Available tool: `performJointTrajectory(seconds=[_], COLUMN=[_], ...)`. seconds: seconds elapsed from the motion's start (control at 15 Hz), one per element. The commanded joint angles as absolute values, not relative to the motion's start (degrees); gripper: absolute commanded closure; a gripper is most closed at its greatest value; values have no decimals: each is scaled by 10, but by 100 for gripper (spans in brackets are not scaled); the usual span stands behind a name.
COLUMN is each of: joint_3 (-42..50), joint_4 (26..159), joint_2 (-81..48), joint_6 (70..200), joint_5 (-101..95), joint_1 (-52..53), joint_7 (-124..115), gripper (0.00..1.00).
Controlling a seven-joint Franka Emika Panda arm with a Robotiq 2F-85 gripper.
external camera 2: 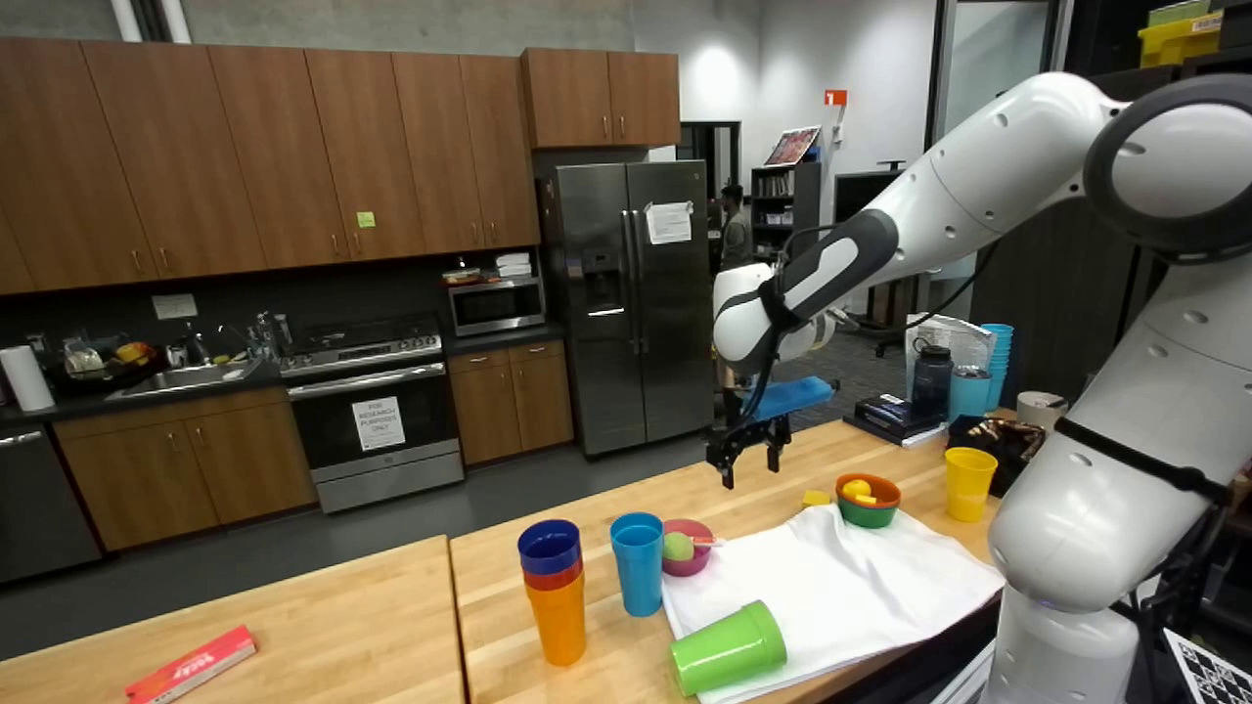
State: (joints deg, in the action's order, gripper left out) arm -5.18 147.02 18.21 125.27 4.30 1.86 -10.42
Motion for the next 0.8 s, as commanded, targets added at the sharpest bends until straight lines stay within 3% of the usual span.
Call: performJointTrajectory(seconds=[0.0, 0.4, 0.73], joint_3=[-66, -83, -78], joint_4=[1464, 1426, 1430], joint_2=[177, 134, 132], joint_6=[1196, 1056, 1058], joint_5=[-3, -68, -61], joint_1=[10, 11, 18], joint_7=[-154, -244, -243], gripper=[0, 0, 0])
